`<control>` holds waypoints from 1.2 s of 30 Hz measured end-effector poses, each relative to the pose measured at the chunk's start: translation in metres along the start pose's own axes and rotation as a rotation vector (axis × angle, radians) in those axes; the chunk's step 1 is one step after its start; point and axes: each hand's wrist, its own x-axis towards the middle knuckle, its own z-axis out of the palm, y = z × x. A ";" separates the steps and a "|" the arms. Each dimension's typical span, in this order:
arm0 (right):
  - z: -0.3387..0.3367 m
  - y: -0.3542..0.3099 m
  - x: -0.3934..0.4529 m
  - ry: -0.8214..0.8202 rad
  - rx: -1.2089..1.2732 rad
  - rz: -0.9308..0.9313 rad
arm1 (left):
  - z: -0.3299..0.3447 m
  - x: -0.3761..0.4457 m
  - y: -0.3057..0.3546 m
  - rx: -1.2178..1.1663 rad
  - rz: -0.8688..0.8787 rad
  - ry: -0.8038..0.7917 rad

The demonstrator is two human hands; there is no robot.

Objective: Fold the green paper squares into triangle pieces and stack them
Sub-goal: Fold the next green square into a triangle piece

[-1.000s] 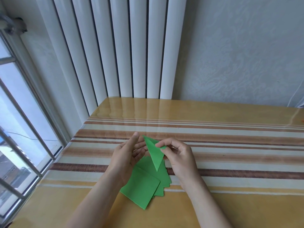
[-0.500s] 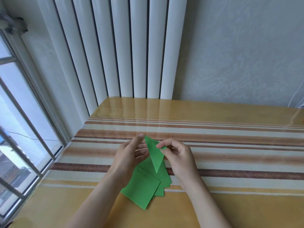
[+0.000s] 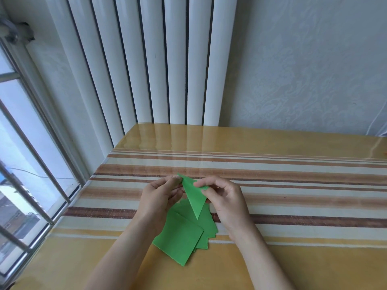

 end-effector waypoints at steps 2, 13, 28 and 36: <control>0.001 0.002 -0.001 0.007 -0.042 -0.035 | 0.001 -0.001 0.001 -0.022 -0.016 -0.013; -0.001 0.012 0.003 0.024 -0.145 -0.061 | 0.003 -0.005 0.003 0.061 0.001 -0.052; -0.001 0.009 0.002 0.011 -0.015 0.106 | 0.004 -0.008 0.001 0.147 0.136 -0.128; -0.004 0.020 0.007 0.030 -0.075 0.055 | 0.002 -0.004 -0.005 0.202 0.143 -0.137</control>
